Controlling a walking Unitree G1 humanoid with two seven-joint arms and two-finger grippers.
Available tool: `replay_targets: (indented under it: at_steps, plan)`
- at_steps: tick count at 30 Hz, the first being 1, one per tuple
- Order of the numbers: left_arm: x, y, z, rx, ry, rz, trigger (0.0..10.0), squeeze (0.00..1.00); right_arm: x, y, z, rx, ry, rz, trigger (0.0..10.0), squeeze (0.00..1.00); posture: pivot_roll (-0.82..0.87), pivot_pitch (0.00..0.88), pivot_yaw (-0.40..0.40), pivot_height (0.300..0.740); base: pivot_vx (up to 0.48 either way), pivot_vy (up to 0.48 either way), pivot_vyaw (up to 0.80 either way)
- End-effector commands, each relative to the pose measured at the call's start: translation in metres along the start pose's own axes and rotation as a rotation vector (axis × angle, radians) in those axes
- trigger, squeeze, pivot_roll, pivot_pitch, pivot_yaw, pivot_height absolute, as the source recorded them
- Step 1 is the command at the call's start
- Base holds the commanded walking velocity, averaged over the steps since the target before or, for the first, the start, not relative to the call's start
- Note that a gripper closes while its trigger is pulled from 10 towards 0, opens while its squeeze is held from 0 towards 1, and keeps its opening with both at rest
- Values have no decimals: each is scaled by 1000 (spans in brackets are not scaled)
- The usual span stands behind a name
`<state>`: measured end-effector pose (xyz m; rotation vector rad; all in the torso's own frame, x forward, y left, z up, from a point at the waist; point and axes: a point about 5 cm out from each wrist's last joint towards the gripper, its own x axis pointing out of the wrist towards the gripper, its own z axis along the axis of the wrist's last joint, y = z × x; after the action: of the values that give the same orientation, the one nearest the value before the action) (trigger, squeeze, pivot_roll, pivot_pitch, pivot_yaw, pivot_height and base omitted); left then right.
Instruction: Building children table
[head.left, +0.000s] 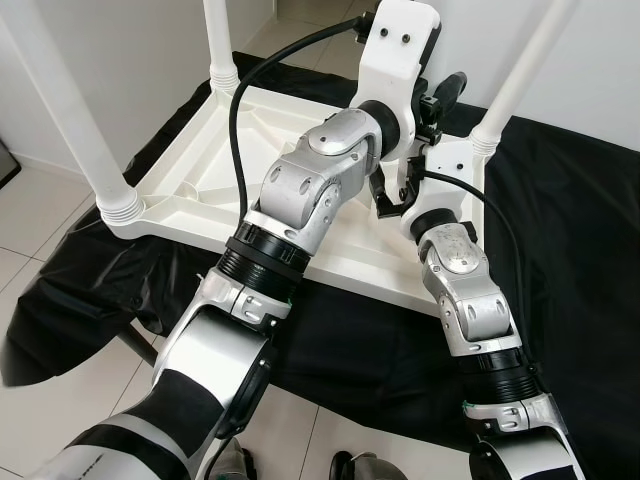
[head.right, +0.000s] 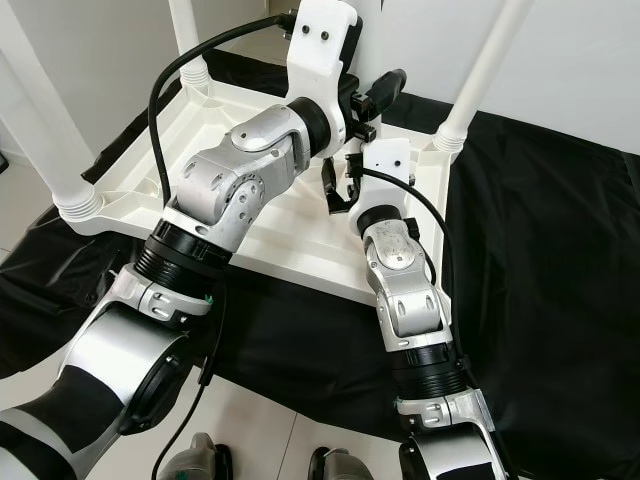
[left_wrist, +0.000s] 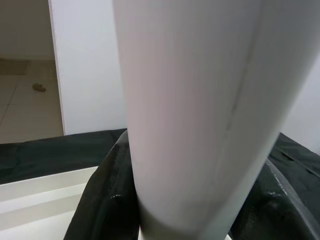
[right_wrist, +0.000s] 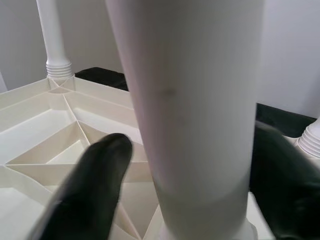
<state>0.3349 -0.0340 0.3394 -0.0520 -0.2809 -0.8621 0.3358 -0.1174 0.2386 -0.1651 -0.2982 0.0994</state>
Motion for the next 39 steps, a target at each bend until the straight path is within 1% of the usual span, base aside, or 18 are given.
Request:
replay_targets:
  at_steps: [1,8,11,15,16,20,23,24,25,26,30,31,32,33,35,38,39]
  plan:
    - [3,-8,9,28,-31,-31,10000,0,0,-3,4,2,-10,-18,0,0,46,135,-60,740,0,0,0]
    - [3,-8,10,33,-38,-29,10000,0,1,-5,4,7,2,-30,0,0,45,133,-63,740,0,0,0]
    - [3,-10,11,53,-49,-34,10000,0,2,-7,1,3,30,-57,0,0,47,128,-65,740,0,0,0]
    - [1,-12,11,52,-60,-46,10000,0,3,-8,0,-3,37,-67,0,0,46,126,-70,740,0,0,0]
    - [-1,-12,9,-23,-75,-53,10000,1000,5,-8,-1,6,45,-76,10000,0,44,123,-72,740,0,0,0]
    - [-4,-11,8,-46,-83,-72,10000,1000,5,-9,0,13,40,-87,10000,0,44,119,-75,740,0,0,0]
    - [-6,-10,9,-53,-92,-73,10000,1000,6,-11,0,43,45,-97,10000,0,44,119,-75,740,0,0,0]
    - [-8,-10,10,-73,-102,-79,10000,1000,6,-12,0,42,42,-106,10000,0,45,116,-73,740,0,0,0]
    - [-8,-10,10,-73,-102,-79,10000,1000,6,-12,0,42,42,-106,10000,0,45,116,-73,740,0,0,0]
    - [-13,-8,13,-110,-127,-94,10000,1000,5,-16,0,35,41,-128,10000,0,45,112,-73,740,0,0,0]
    - [-15,-7,14,-129,-137,-101,10000,1000,5,-18,-1,30,42,-141,10000,0,45,112,-73,740,0,0,0]
    - [-18,-4,14,-157,-151,-96,10000,0,4,-20,-2,42,46,-151,10000,0,45,110,-71,740,0,0,0]
    - [-18,-4,14,-157,-151,-96,10000,0,4,-20,-2,42,46,-151,10000,0,45,110,-71,740,0,0,0]
    - [-21,0,14,-187,-170,-87,10000,0,3,-24,-2,33,37,-173,10000,0,44,108,-72,740,0,0,0]
    - [-26,4,14,-217,-192,-73,10000,0,0,-29,-3,24,32,-208,10000,0,45,107,-71,740,0,0,0]
    - [-27,5,14,-220,-195,-69,10000,0,-1,-31,-3,23,34,-220,10000,0,45,106,-71,740,0,0,0]
    - [-29,7,13,-218,-195,-57,10000,0,-2,-34,-4,17,31,-236,10000,0,47,105,-71,740,0,0,0]
